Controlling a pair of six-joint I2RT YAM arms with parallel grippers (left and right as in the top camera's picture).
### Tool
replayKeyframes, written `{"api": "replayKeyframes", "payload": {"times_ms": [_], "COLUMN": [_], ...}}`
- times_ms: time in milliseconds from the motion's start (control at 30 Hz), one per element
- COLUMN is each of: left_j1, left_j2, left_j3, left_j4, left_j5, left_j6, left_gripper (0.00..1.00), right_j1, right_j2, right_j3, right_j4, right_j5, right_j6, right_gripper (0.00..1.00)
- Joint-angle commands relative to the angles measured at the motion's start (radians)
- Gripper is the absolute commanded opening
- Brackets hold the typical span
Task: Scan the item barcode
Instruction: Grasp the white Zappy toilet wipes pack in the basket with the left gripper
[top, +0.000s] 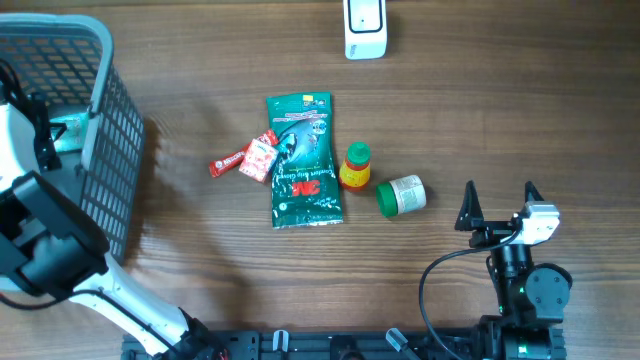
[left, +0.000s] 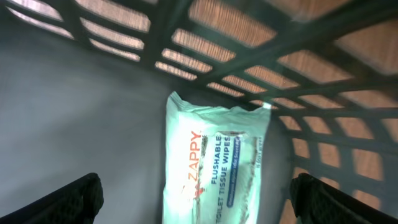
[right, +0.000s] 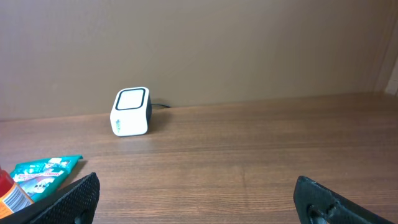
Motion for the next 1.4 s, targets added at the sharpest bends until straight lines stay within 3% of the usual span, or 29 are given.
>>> {"api": "replayKeyframes", "payload": {"times_ms": [0, 167, 600, 667, 833, 900, 1367], "left_j1": [0.006, 0.006, -0.007, -0.010, -0.019, -0.025, -0.023], "left_j2": [0.048, 0.071, 0.137, 0.142, 0.142, 0.142, -0.003], "left_j3": [0.012, 0.012, 0.011, 0.010, 0.007, 0.007, 0.009], "left_j4": [0.011, 0.030, 0.047, 0.046, 0.045, 0.027, -0.003], "left_j5": [0.037, 0.045, 0.080, 0.085, 0.097, 0.097, 0.229], "left_j6": [-0.012, -0.012, -0.012, -0.011, -0.007, -0.008, 0.050], "left_gripper": [1.00, 0.87, 0.88, 0.66, 0.28, 0.04, 0.04], "right_j1": [-0.002, -0.002, -0.002, -0.002, -0.002, -0.002, -0.002], "right_j2": [-0.002, -0.002, -0.002, -0.002, -0.002, -0.002, -0.002], "right_j3": [-0.003, -0.003, -0.003, -0.003, -0.003, -0.003, -0.003], "right_j4": [0.002, 0.002, 0.002, 0.002, 0.002, 0.002, 0.002], "right_j5": [0.014, 0.014, 0.014, 0.014, 0.014, 0.014, 0.014], "right_j6": [-0.007, -0.007, -0.007, -0.007, -0.007, -0.007, -0.007], "right_gripper": [1.00, 1.00, 0.99, 1.00, 1.00, 1.00, 1.00]}}
